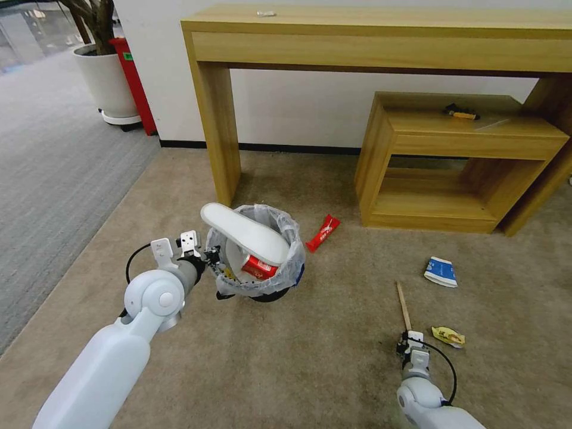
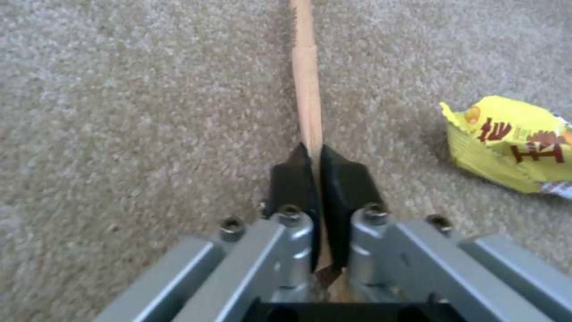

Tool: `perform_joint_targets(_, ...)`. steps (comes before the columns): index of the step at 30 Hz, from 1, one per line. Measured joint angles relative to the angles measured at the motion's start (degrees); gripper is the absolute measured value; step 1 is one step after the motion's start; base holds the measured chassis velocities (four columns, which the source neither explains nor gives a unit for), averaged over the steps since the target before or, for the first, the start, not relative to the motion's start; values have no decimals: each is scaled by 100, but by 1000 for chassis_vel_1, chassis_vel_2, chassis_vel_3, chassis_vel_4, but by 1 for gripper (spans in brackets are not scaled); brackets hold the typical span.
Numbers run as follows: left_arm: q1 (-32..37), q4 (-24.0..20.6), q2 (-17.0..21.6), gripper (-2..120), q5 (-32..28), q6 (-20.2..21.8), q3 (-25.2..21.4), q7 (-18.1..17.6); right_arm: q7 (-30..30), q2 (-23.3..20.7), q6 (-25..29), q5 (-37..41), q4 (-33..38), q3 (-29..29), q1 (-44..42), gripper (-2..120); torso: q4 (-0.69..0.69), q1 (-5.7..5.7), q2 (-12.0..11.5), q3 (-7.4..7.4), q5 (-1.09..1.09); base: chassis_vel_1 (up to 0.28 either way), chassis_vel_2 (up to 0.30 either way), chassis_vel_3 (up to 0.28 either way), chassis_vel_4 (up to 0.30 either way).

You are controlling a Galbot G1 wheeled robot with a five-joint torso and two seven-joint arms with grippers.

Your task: Pick up the trash bin and place the garbage on the floor into it.

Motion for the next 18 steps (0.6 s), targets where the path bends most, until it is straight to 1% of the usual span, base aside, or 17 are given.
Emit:
perform_joint_targets(2,6,6,1,0,2,0,0,0,0,-14,1,0,0,5,4,0,0,0,0,0,0,0,0,0,0)
perform_joint_targets(12,54,150,3,0,79,5,17,22,2,-61,2,-18,125,20,-50,0,0,0,0,0,1,0,0,0,0)
perform_joint_targets(18,80,394,3,0,187,17,45,89,107,-327,-25,-43,557,-34,-83,0,0,0,0,0,-1,0,0,0,0)
